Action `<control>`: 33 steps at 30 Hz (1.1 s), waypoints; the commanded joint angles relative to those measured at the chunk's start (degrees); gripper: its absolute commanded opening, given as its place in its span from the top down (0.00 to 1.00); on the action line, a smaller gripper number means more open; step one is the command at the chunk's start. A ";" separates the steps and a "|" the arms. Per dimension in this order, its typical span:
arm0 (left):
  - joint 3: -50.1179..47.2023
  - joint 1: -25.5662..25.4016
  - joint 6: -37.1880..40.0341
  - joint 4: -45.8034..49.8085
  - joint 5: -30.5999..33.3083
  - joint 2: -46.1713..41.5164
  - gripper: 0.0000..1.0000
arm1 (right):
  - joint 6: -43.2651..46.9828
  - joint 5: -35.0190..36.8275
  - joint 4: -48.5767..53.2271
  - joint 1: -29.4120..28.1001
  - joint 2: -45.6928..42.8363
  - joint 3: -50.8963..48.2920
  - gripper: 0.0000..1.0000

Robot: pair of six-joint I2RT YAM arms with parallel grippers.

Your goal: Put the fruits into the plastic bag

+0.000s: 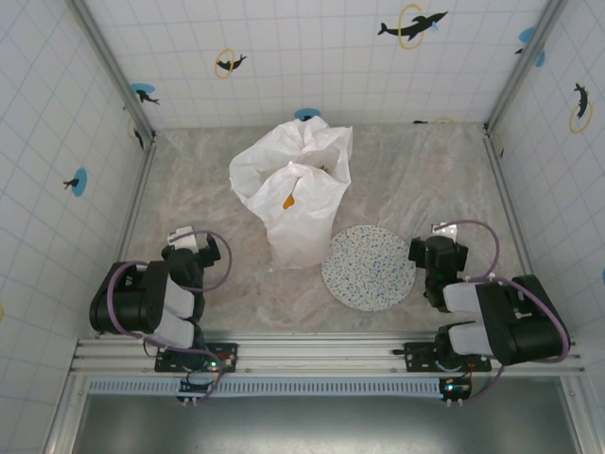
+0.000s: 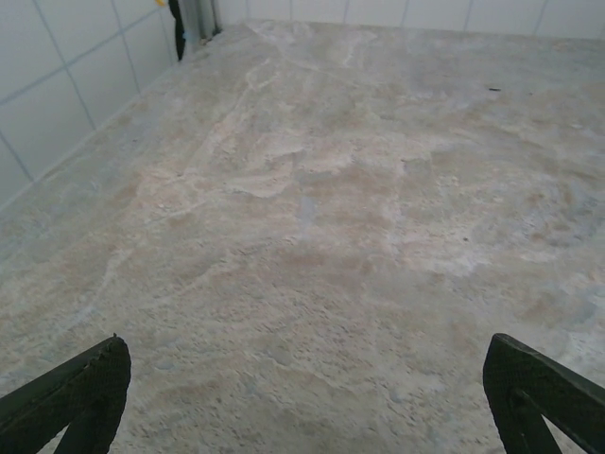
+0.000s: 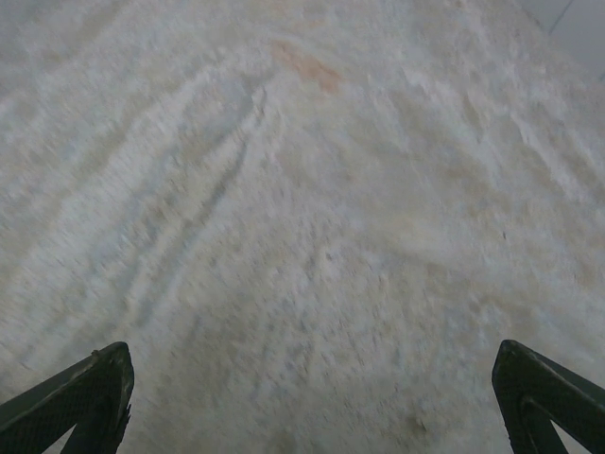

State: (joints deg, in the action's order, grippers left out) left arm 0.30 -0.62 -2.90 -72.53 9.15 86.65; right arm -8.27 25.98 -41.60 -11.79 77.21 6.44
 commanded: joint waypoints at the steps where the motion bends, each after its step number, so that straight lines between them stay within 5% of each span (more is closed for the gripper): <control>1: -1.11 0.78 -0.38 -4.49 -4.38 0.82 0.02 | 0.30 -1.98 -7.08 1.21 1.59 -0.03 0.00; 7: -0.70 0.89 -0.23 -2.23 -4.38 0.25 0.02 | 2.91 -5.47 -12.70 5.07 3.72 -0.33 0.00; 13: -0.69 0.88 -0.18 -1.82 -4.45 0.15 0.02 | 2.65 -10.25 -36.55 8.28 10.80 -8.69 0.00; 16: -0.70 0.89 -0.19 -1.76 -4.48 0.14 0.02 | 2.30 -10.43 -30.41 8.32 9.05 -7.22 0.00; 33: -0.75 0.89 -0.09 -1.77 -4.36 -0.02 0.02 | 2.91 -9.62 -32.01 7.66 9.59 -7.47 0.00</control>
State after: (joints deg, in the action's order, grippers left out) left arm 0.27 -0.21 -2.98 -72.95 5.34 86.74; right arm -5.93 15.79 -70.94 -3.79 87.09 0.45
